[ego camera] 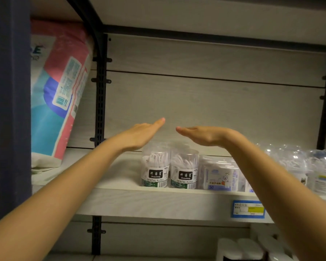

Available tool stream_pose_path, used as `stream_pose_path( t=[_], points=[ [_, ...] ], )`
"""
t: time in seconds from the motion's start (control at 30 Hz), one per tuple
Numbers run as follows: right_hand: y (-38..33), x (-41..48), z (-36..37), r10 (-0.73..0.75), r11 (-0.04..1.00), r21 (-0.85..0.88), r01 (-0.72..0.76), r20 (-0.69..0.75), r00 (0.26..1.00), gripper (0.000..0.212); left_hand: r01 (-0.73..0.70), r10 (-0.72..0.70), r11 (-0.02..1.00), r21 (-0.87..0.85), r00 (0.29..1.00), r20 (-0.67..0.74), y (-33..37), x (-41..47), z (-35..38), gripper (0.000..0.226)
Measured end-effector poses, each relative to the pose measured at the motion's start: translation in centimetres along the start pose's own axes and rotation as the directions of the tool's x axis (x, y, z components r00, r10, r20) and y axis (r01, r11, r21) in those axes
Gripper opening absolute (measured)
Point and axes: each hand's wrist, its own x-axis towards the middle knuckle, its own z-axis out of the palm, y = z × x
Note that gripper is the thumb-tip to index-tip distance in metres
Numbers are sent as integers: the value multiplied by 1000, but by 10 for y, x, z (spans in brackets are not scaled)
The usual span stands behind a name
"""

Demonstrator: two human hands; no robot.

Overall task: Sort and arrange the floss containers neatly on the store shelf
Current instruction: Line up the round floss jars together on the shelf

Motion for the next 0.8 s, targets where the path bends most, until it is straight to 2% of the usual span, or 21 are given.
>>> stream_pose_path(
  t=[0.13, 0.23, 0.4, 0.47, 0.53, 0.6, 0.63, 0.8],
  points=[
    [1, 14, 12, 84, 996, -33, -81, 141, 986, 61, 85, -100, 988, 129, 988, 119, 3, 10, 4, 72],
    [1, 17, 14, 93, 993, -84, -83, 128, 987, 62, 70, -98, 984, 161, 980, 173, 2, 10, 7, 75],
    [-1, 15, 14, 112, 976, -196, -93, 88, 990, 60, 108, -129, 986, 130, 977, 169, 6, 11, 10, 68],
    [-3, 11, 13, 103, 984, -154, -87, 100, 990, 60, 131, -137, 990, 52, 978, 156, 5, 11, 12, 67],
    [-1, 4, 10, 37, 999, 9, -38, 74, 997, 58, 151, -140, 984, -94, 983, 121, 1, 11, 13, 68],
    [6, -5, 7, -19, 982, 185, 20, -11, 1000, 56, 158, -145, 949, -271, 987, 67, -9, 7, 16, 67],
    [10, -9, 7, -23, 974, 224, 29, -28, 999, 56, 163, -149, 926, -340, 987, 68, -13, 5, 18, 67],
    [13, -16, 16, 22, 984, 174, -36, 79, 997, 59, 192, -159, 833, -518, 981, 107, -14, -6, 28, 68]
  ],
)
